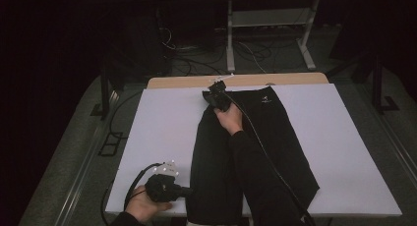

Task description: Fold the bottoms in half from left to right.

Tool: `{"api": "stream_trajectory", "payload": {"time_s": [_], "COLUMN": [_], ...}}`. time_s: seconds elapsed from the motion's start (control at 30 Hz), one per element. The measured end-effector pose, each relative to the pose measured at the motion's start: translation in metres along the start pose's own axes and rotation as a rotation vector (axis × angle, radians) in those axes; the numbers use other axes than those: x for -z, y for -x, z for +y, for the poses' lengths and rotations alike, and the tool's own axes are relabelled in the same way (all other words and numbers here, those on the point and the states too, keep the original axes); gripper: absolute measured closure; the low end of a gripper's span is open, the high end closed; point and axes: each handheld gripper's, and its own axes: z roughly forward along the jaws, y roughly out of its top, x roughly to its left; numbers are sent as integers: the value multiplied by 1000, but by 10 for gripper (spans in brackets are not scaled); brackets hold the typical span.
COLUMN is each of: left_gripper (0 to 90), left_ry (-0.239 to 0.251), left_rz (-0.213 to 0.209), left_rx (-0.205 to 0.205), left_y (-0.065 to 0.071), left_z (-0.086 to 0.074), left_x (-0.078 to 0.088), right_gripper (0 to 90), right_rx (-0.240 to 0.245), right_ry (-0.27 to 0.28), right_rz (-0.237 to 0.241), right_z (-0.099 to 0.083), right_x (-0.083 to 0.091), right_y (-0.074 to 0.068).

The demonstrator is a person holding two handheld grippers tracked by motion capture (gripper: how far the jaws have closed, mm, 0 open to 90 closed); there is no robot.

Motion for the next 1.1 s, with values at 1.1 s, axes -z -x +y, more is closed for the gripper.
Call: {"api": "stream_trajectory", "payload": {"time_s": [1.1], "left_gripper": [896], "left_ry": [140], "left_rz": [-120], "left_rx": [-86], "left_y": [15], "left_z": [25], "left_x": [12], "right_gripper": [864], "right_rx": [-20], "right_ry": [6], "right_rz": [-9], "right_z": [10], "right_x": [27], "right_y": [28]}}
